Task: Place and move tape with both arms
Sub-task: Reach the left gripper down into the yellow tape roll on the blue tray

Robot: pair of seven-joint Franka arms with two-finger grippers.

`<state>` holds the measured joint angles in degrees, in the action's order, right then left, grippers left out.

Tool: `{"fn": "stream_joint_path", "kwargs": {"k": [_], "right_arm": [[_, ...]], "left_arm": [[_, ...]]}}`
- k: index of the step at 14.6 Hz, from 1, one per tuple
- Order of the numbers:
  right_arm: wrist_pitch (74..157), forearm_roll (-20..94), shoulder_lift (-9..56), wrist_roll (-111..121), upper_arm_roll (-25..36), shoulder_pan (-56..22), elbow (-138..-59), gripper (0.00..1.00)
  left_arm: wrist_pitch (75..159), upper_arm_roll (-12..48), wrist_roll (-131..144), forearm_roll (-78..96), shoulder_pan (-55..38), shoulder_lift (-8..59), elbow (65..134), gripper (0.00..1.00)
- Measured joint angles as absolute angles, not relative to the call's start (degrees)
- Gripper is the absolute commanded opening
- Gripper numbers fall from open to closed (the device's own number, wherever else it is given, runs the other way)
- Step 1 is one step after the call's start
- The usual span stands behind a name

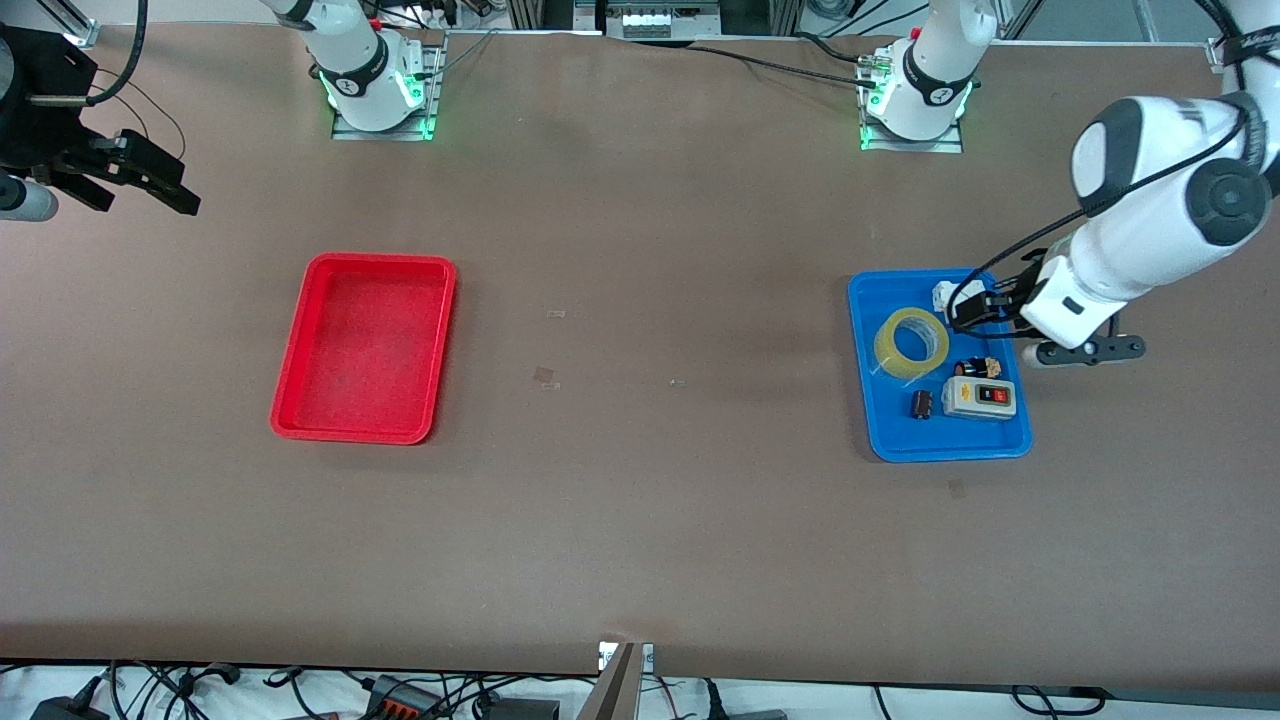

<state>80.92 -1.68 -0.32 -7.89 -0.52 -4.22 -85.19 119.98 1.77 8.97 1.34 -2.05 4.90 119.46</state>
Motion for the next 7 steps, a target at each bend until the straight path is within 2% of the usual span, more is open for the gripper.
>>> {"fn": "stream_joint_path", "kwargs": {"k": [3,7], "right_arm": [[80.91,-1.68,-0.32,-7.89,-0.52,-4.22,-85.19,0.99],[80.87,-1.68,-0.31,-7.89,-0.52,-4.22,-85.24,0.99]], "left_arm": [[129.03,1.9,8.95,0.32,-1.96,5.25,127.04,1.0],[132.33,1.9,8.0,-0.03,-1.85,7.38,130.53,1.0]]}}
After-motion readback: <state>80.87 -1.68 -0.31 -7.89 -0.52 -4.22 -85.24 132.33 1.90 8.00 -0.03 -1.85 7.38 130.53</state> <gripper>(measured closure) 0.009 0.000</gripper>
